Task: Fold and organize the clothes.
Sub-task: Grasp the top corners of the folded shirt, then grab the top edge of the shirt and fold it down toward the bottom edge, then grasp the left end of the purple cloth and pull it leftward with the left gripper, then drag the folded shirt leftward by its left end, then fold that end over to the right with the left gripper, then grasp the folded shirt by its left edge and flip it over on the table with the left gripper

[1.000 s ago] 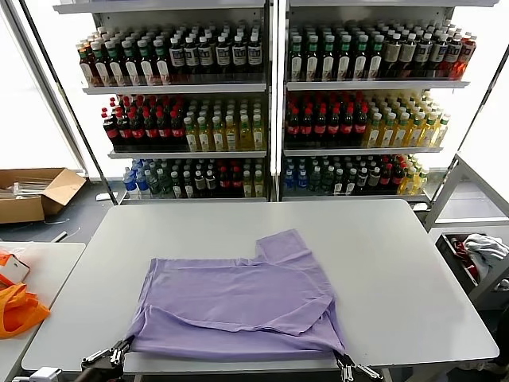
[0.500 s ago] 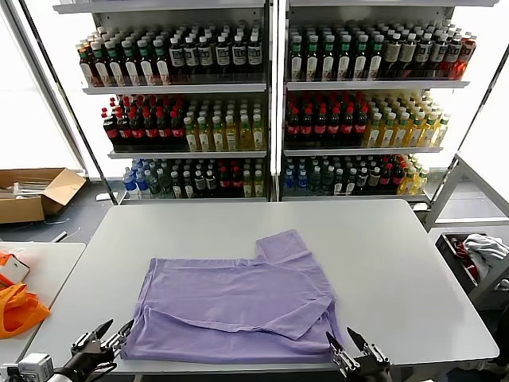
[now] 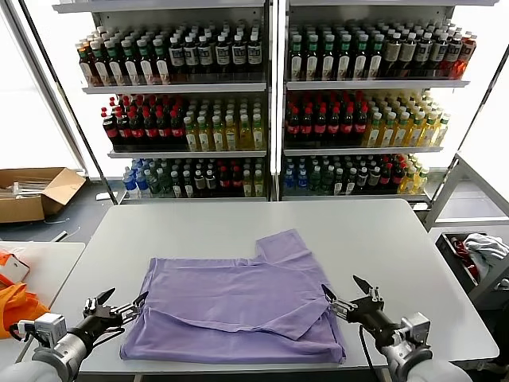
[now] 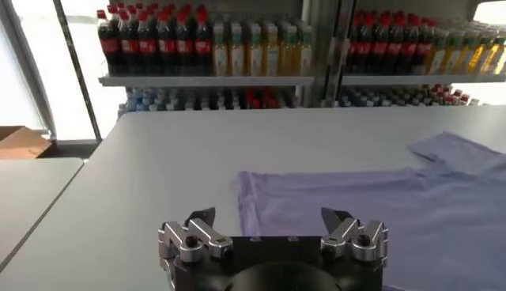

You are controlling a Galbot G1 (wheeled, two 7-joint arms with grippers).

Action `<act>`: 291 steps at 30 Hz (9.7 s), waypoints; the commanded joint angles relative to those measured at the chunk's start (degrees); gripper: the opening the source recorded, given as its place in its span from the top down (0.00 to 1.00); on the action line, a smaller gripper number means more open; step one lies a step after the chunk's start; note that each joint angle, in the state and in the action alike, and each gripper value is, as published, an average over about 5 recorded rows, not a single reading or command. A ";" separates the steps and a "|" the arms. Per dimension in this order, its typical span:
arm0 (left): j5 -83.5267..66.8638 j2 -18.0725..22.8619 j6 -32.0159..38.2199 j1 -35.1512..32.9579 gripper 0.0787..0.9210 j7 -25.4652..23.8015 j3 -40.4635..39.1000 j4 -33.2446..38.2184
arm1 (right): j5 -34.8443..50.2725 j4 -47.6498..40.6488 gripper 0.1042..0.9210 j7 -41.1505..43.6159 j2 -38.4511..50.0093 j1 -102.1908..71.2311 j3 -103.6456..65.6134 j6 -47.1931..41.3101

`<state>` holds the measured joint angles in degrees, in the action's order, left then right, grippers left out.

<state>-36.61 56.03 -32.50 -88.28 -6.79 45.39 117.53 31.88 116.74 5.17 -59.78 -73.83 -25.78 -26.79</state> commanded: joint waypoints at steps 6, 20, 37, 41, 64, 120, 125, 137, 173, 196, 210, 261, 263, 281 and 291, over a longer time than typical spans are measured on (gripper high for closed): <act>-5.38 -13.23 0.35 31.30 0.12 -5.04 -21.70 -26.22 | -0.25 -38.50 0.12 9.18 -1.72 40.98 21.07 -0.25; -3.38 -8.99 1.43 35.90 0.12 -6.39 -27.66 -34.70 | -2.73 -57.21 0.12 9.40 -9.59 48.66 25.85 1.38; -3.15 -7.19 1.08 34.61 0.35 -7.68 -28.06 -34.11 | -1.04 -53.75 0.44 10.46 -8.54 46.08 28.94 0.85; -3.17 -7.33 0.88 33.44 0.48 -7.87 -27.73 -33.01 | -0.18 -49.41 0.59 10.20 -7.60 43.75 28.21 -0.02; -5.39 -10.26 0.66 30.47 0.99 -7.06 -23.04 -22.91 | 14.23 -28.67 1.00 7.00 -4.25 36.31 18.20 -3.94; 3.69 -9.46 -0.02 -8.03 0.99 -9.29 1.39 -0.53 | 11.92 9.47 1.00 5.48 0.67 -23.00 -6.84 -2.41; 7.40 -8.25 1.58 -8.01 0.98 -7.73 0.30 0.15 | 9.38 8.53 1.00 7.42 0.78 -23.72 -7.11 0.01; 6.44 -6.83 1.21 -11.26 0.63 -3.24 4.87 6.73 | 11.89 9.38 0.72 9.75 1.03 -22.83 -11.23 4.95; -1.48 10.53 8.41 -8.10 0.33 31.98 -15.02 2.65 | 0.75 10.36 0.12 15.26 -5.34 -28.79 -19.87 29.11; -3.65 2.02 11.66 2.25 0.98 25.49 -10.92 -3.40 | 4.27 10.88 0.12 13.07 -3.90 -27.87 -21.98 27.21; -3.53 -8.26 14.05 8.16 0.98 10.53 8.67 -20.81 | 4.62 10.41 0.12 12.47 -3.80 -28.70 -24.00 26.96; 2.54 11.44 7.60 7.67 0.97 14.01 -26.69 0.39 | 2.94 13.80 0.12 11.21 -5.31 -28.57 -20.42 23.73; 1.84 12.11 7.73 7.78 0.93 14.46 -26.71 0.63 | 2.88 13.63 0.12 11.24 -5.35 -28.60 -20.39 23.78; -5.21 6.46 4.34 6.58 0.32 13.28 -10.51 9.19 | 2.07 13.28 0.12 11.52 -6.64 -29.09 -19.54 24.64; -13.55 2.72 4.21 11.85 0.12 11.99 -2.62 -8.53 | 1.44 12.74 0.12 11.72 -7.25 -30.49 -19.56 25.80</act>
<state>-43.83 61.94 -27.96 -80.54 6.19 33.81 121.70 33.62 129.76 16.88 -66.78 -103.62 -45.50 -1.46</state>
